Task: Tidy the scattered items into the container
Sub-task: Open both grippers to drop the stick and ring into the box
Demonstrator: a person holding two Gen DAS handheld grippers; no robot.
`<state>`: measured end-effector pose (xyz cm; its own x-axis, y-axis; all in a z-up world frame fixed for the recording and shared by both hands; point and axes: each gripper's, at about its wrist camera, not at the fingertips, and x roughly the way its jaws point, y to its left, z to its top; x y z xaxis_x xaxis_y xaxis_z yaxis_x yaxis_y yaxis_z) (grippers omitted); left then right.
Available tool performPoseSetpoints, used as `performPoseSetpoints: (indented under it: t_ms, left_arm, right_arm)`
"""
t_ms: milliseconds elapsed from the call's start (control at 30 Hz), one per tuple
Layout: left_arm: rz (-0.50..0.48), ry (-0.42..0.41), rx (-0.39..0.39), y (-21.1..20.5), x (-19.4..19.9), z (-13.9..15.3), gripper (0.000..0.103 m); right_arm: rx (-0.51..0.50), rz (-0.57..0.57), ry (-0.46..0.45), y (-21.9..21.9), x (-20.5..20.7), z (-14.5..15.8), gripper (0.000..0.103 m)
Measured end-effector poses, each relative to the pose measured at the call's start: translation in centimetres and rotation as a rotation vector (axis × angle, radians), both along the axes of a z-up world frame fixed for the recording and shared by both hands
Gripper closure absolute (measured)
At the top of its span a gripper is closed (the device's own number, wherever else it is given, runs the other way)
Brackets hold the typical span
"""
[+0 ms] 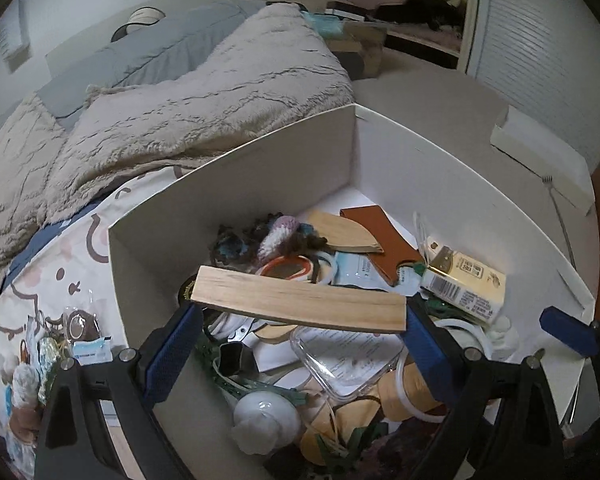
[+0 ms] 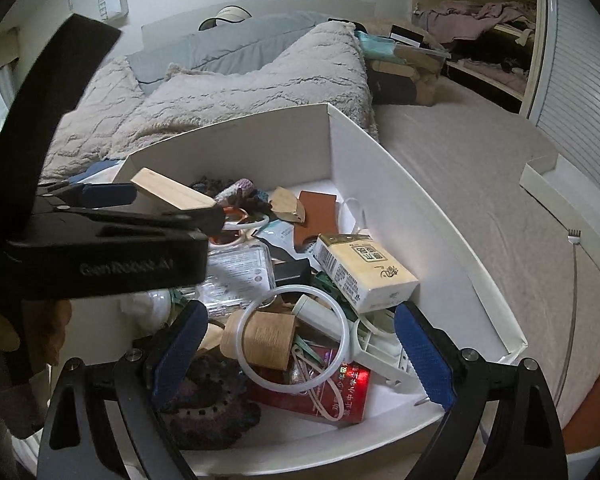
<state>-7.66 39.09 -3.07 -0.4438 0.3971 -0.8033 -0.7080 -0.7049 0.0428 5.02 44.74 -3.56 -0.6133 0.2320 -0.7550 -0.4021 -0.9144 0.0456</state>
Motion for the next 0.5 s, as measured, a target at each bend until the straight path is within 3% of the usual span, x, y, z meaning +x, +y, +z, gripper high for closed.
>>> performPoseSetpoints:
  t_ms: [500]
  left_arm:
    - [-0.036, -0.027, -0.026, 0.08, 0.31, -0.83, 0.005]
  right_arm:
    - [0.022, 0.011, -0.024, -0.18, -0.04, -0.2, 0.009]
